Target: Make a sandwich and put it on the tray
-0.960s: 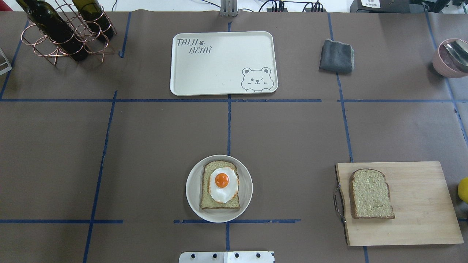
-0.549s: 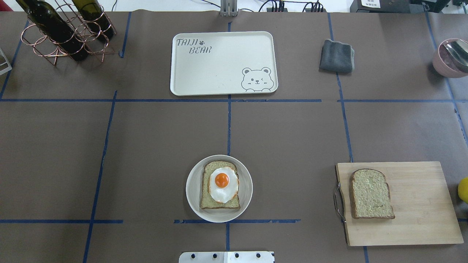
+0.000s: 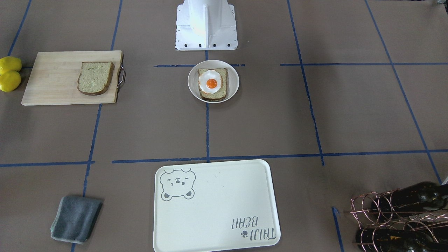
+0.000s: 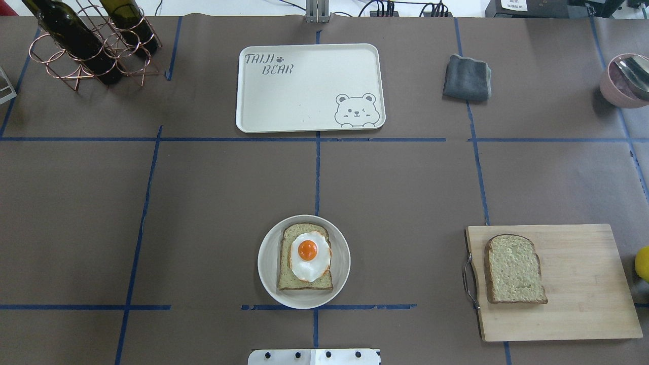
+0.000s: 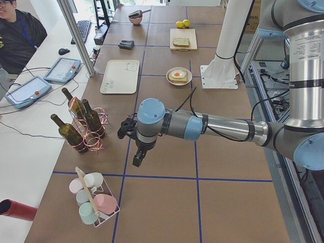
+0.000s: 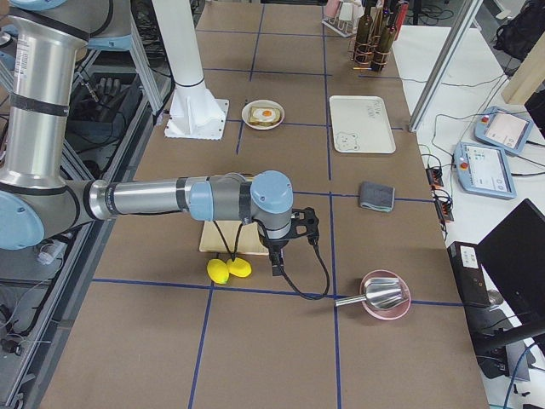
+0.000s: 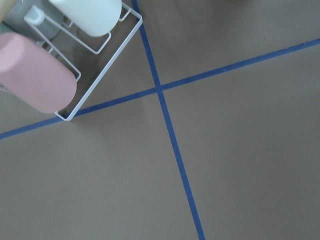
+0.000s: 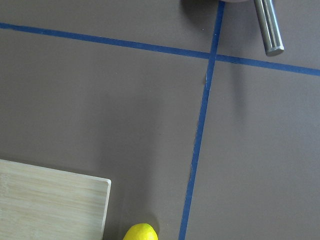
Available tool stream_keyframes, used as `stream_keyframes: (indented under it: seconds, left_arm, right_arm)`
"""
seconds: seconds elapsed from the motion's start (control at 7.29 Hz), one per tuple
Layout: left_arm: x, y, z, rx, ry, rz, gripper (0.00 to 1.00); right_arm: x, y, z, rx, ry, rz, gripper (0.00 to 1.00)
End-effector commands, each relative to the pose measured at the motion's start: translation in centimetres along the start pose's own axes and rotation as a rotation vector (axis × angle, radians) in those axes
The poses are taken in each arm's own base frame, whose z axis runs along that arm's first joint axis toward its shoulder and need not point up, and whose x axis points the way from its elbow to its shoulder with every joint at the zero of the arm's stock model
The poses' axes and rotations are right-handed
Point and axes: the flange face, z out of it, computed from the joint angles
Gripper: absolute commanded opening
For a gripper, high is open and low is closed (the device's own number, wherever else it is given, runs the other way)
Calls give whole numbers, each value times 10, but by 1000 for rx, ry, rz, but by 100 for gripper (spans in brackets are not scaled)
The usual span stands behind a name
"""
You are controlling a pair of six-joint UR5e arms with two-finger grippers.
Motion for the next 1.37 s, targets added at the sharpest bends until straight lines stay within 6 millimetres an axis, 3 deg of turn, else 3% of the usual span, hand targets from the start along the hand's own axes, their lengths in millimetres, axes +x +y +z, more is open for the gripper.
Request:
stream_keyframes:
  seconds: [0.0, 0.27, 0.41, 0.55, 0.96, 1.23]
  left_arm:
    - [11, -5, -2, 54, 116, 28, 100]
    - [33, -15, -11, 130, 139, 134, 100]
    - [53, -23, 4, 103, 176, 109, 100]
    - [93, -39, 11, 112, 214, 35, 100]
    - [202, -56, 40, 77, 284, -172, 100]
    - [211, -52, 44, 77, 260, -174, 100]
  right_arm:
    - [-4, -3, -4, 11, -6, -9, 100]
    - [-9, -5, -7, 36, -7, -36, 100]
    - [-11, -6, -8, 57, -7, -55, 100]
    - [-12, -8, -8, 58, -9, -37, 100]
    - [-14, -8, -7, 57, -22, -38, 100]
    - [-15, -9, -5, 54, -21, -41, 100]
